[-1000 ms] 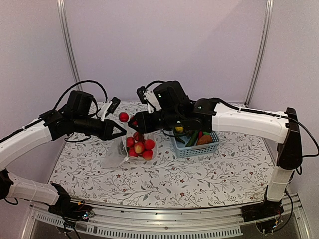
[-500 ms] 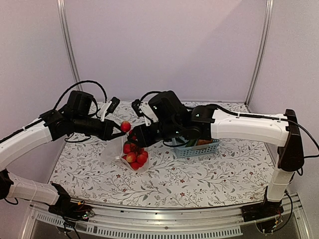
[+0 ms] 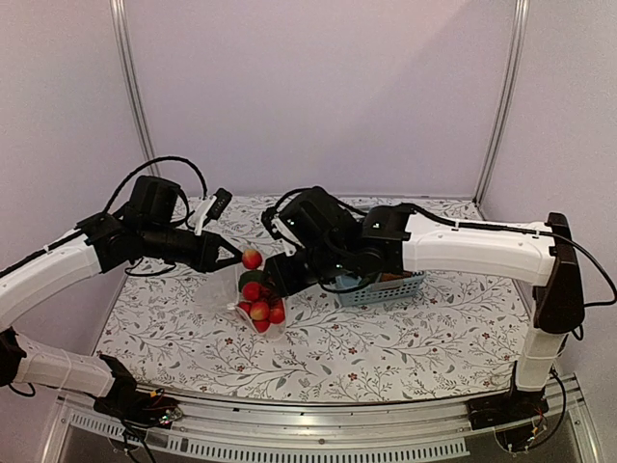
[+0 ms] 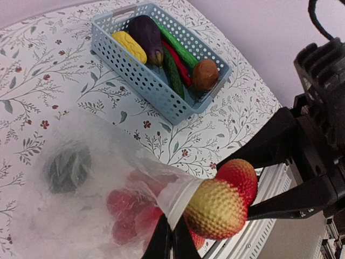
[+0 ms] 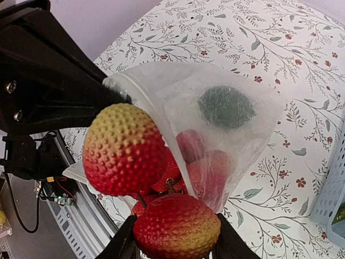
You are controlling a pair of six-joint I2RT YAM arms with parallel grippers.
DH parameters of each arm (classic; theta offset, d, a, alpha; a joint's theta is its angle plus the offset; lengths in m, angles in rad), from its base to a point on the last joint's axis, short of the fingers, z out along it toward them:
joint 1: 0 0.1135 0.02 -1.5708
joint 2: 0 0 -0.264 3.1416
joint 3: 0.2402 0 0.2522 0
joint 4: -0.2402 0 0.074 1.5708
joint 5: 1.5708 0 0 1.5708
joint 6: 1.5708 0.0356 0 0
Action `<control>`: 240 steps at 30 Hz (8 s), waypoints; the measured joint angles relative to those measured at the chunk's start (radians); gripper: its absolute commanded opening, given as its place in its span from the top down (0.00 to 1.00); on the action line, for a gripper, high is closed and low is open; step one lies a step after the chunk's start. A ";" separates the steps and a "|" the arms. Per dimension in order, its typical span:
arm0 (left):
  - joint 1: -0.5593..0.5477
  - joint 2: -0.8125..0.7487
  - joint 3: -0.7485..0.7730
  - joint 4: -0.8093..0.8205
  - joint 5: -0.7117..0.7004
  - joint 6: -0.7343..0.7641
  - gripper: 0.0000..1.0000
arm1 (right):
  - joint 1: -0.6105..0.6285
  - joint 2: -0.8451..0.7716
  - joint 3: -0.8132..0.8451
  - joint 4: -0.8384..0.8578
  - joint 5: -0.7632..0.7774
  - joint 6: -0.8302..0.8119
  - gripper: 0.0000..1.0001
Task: Place the food in the zip-top bag and seal the zipper
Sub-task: Place the fake fruit in the zipper food storage bag, then adjust the zipper food storage bag at the center of the board, then pick up the fake vegetable from the bin.
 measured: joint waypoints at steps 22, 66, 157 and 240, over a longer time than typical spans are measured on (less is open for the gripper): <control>0.003 0.009 0.000 0.002 0.028 -0.005 1.00 | 0.041 0.147 0.166 -0.075 0.021 -0.011 1.00; 0.006 0.006 -0.013 0.075 0.238 -0.018 1.00 | 0.018 0.196 0.088 -0.108 0.305 0.138 0.12; 0.066 0.053 0.107 -0.106 0.265 0.117 1.00 | -0.121 -0.017 -0.031 0.016 0.100 0.194 0.97; 0.118 0.018 0.037 -0.028 0.120 0.027 1.00 | -0.446 0.058 -0.309 -0.137 0.325 0.277 0.23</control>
